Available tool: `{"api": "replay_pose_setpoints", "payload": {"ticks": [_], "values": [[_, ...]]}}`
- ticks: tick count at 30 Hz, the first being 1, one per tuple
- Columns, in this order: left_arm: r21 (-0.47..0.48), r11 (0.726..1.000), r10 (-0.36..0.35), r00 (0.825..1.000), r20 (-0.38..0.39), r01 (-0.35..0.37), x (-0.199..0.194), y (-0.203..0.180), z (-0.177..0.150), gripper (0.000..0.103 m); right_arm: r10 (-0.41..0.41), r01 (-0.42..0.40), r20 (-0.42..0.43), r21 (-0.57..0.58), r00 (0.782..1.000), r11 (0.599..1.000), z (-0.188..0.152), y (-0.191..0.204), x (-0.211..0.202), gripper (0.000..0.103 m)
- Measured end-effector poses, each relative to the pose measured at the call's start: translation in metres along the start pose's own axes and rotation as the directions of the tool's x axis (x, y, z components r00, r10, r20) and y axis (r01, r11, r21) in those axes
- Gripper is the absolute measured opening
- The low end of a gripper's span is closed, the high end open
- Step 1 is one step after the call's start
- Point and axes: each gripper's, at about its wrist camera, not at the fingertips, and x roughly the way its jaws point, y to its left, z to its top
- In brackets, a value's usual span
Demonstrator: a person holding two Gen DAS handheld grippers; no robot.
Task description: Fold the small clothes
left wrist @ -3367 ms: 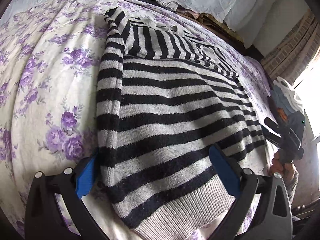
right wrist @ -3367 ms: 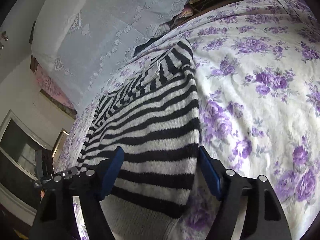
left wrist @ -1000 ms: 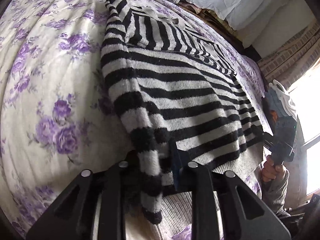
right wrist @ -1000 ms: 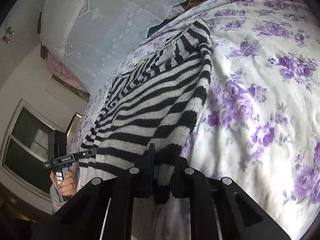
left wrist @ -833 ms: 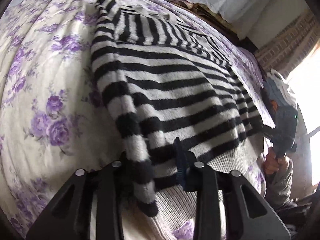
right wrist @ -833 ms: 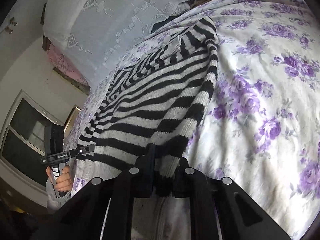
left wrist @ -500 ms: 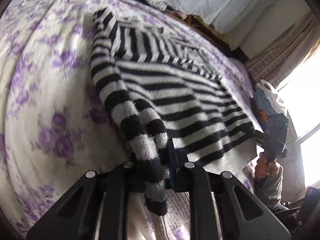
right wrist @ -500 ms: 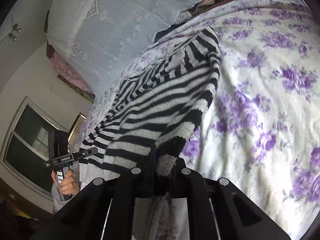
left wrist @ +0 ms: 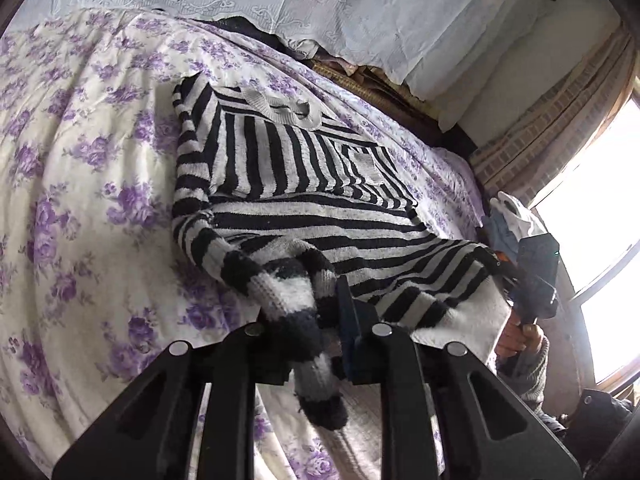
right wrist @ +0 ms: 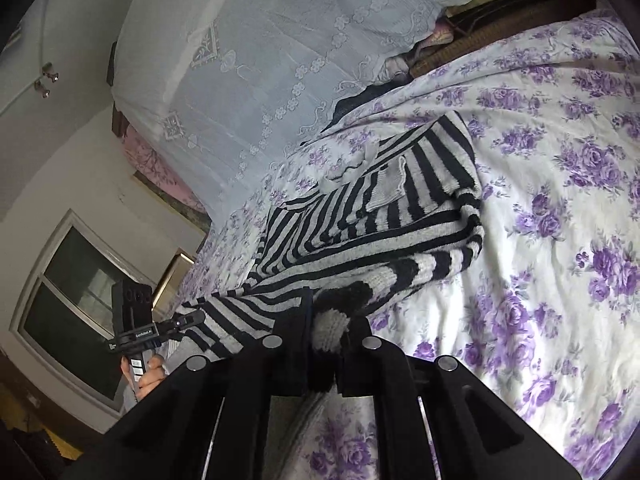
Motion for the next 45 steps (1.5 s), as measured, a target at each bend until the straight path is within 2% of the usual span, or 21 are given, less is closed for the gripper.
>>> {"api": "replay_pose_setpoints", "payload": {"ticks": [5,8,13,21,25,37,45], "values": [[-0.019,1.0,-0.012,0.999,0.04,0.013,-0.012,0.005,0.009,0.017,-0.008,0.008,-0.007,0.017,1.0,1.0,0.006,-0.007,0.005,0.009],[-0.042,0.999,0.007,0.998,0.064,-0.004,-0.016,0.01,0.023,0.016,-0.005,0.005,-0.004,0.015,1.0,1.0,0.019,-0.005,0.01,0.008],[-0.048,0.998,0.041,0.998,0.056,-0.038,-0.006,0.009,0.049,0.01,-0.005,0.005,0.003,0.005,1.0,1.0,0.041,0.003,0.022,0.008],[-0.037,0.995,0.101,0.991,0.091,-0.098,0.003,0.001,0.089,0.01,0.003,-0.003,0.031,0.006,1.0,1.0,0.085,0.015,0.048,0.008],[-0.065,0.992,0.119,0.987,0.105,-0.112,0.009,0.009,0.106,0.009,-0.003,0.003,0.039,0.015,0.999,1.0,0.101,0.014,0.06,0.008],[-0.126,0.983,0.152,0.98,0.126,-0.136,0.027,0.033,0.15,0.009,-0.014,0.01,0.07,0.063,0.997,0.998,0.143,-0.007,0.091,0.008],[-0.169,0.974,0.172,0.98,0.104,-0.153,0.055,0.055,0.173,0.009,-0.024,0.018,0.054,0.106,0.998,0.994,0.166,-0.031,0.12,0.008]]}}
